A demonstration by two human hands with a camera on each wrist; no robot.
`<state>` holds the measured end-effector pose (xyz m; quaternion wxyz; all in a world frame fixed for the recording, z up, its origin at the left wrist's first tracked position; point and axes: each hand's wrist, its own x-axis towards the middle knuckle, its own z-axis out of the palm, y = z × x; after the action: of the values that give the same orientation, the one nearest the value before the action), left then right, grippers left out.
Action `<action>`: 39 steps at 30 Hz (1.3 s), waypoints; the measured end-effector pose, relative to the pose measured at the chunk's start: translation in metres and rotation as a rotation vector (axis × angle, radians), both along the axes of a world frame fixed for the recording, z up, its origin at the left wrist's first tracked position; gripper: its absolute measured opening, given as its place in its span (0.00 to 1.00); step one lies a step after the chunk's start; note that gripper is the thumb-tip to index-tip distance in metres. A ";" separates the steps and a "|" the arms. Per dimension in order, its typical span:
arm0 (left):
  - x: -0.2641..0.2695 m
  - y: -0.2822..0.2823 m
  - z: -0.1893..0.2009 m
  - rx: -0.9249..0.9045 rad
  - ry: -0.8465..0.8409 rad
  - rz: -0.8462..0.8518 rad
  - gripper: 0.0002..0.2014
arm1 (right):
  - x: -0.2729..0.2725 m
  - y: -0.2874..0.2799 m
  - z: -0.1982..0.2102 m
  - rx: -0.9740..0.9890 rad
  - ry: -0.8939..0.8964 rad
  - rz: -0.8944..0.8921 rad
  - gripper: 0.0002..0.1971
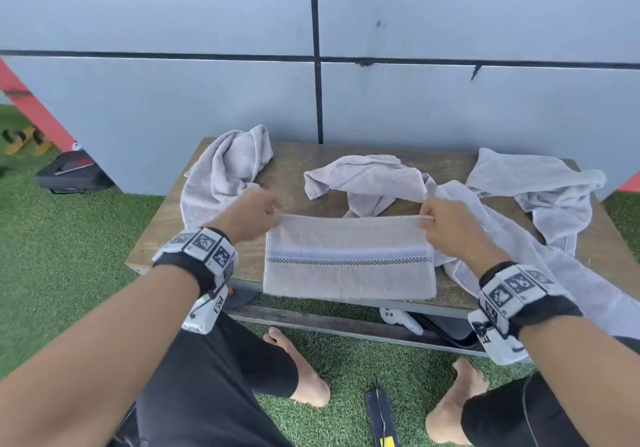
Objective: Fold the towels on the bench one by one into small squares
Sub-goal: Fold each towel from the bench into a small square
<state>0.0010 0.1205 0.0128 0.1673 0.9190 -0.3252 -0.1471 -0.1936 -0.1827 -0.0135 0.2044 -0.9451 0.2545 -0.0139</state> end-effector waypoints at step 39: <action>-0.055 0.021 -0.039 -0.163 0.044 0.456 0.22 | -0.044 0.007 -0.021 0.205 0.053 -0.197 0.22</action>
<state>-0.0540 0.1418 -0.0259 0.2769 0.9487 -0.1167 -0.0985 -0.2375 -0.1761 -0.0345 0.2908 -0.8897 0.3516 0.0170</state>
